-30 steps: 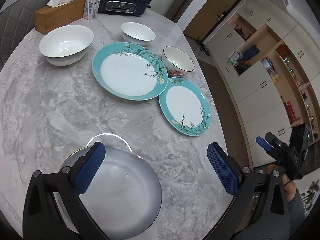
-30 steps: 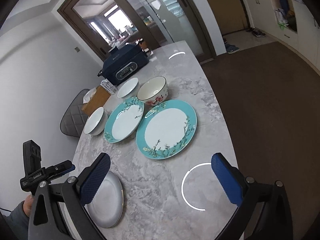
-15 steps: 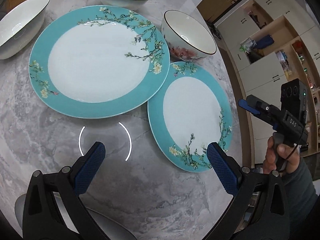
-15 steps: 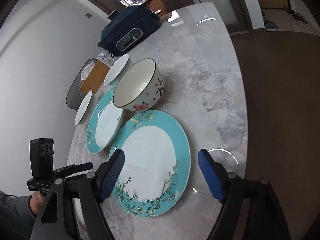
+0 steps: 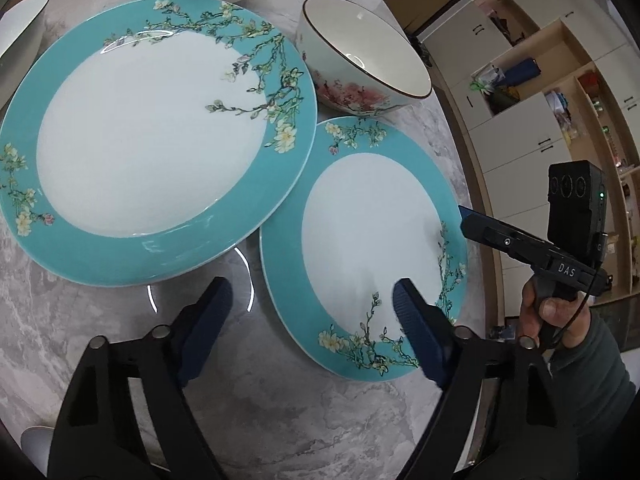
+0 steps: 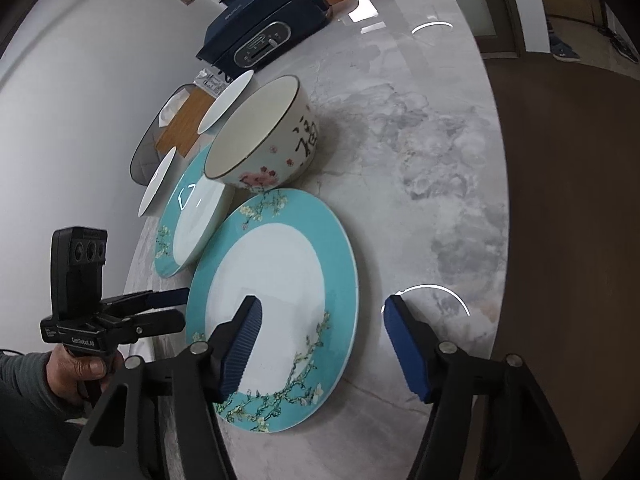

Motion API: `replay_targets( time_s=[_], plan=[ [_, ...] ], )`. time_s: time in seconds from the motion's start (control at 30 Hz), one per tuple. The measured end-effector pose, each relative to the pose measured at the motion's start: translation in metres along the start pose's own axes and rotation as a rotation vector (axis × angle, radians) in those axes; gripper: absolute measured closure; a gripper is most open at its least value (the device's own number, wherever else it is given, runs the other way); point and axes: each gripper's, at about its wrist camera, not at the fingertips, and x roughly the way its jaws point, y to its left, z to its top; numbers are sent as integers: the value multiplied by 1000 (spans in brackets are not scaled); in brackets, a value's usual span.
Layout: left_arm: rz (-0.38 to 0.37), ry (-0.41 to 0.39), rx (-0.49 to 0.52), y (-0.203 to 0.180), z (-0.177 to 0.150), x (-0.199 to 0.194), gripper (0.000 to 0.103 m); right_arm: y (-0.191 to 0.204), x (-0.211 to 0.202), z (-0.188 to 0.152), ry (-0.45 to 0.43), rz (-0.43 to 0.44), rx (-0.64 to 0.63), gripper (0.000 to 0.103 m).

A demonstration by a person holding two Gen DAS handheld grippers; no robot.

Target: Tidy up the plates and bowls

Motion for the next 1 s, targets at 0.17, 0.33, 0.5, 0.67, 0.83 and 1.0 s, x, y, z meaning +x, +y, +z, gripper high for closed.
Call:
replay_targets(
  time_s=[0.17, 0.33, 0.5, 0.67, 0.83, 1.0],
  plan=[
    [7, 5, -8, -4, -1, 2, 58, 7, 5, -1, 3, 0, -37, 47],
    [16, 21, -46, 7, 1, -1, 80, -2, 1, -2, 3, -26, -11, 68],
    [22, 37, -95, 17, 2, -6, 91, -7, 2, 0, 22, -66, 14, 88],
    [25, 55, -106, 17, 4, -8, 91, -1, 2, -1, 40, -119, -9, 88],
    [12, 52, -120, 20, 6, -10, 93, 0, 0, -3, 39, -137, 6, 89],
    [-17, 40, -128, 20, 3, -11, 94, 3, 0, -5, 40, -161, 20, 89]
  ],
)
